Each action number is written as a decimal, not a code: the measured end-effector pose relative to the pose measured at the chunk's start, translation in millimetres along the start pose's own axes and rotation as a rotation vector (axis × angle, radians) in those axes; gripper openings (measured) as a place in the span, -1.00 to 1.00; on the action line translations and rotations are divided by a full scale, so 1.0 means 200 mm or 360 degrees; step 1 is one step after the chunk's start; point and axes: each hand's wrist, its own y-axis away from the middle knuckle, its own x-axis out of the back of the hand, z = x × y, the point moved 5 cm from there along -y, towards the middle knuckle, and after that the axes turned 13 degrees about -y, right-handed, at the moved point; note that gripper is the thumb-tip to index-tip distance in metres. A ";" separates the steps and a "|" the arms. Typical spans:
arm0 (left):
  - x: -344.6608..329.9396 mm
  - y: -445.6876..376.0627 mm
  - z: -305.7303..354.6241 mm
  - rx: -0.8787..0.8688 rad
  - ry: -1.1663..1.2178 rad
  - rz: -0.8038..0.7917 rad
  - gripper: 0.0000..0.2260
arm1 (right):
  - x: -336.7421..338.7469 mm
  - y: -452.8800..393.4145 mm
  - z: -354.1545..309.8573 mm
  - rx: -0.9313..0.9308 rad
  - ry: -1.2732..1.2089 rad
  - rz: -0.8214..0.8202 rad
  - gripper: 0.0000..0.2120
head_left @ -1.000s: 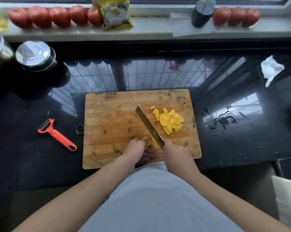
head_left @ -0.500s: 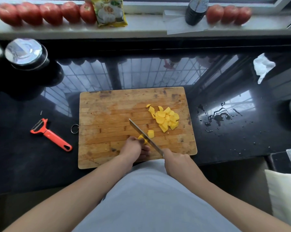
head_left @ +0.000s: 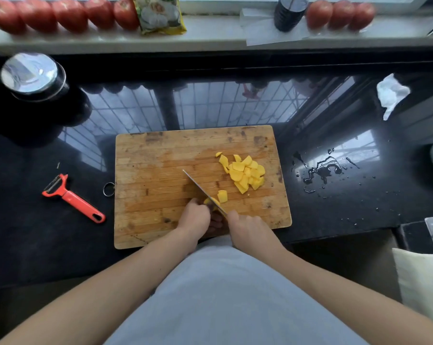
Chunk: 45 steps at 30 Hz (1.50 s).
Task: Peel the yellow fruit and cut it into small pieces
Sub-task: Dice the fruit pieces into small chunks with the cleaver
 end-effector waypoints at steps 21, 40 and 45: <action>-0.05 -0.05 -0.03 0.0048 0.0054 0.0025 -0.82 | 0.07 0.13 0.03 -0.0109 0.0049 0.0004 -0.55; -0.01 0.01 0.03 -0.0069 -0.0241 0.0147 -0.90 | 0.05 0.10 0.00 -0.0159 0.0227 -0.0218 -0.90; 0.02 0.02 0.07 -0.0104 -0.0518 0.0202 -0.78 | 0.00 -0.06 -0.03 -0.0077 0.0016 0.0005 -0.91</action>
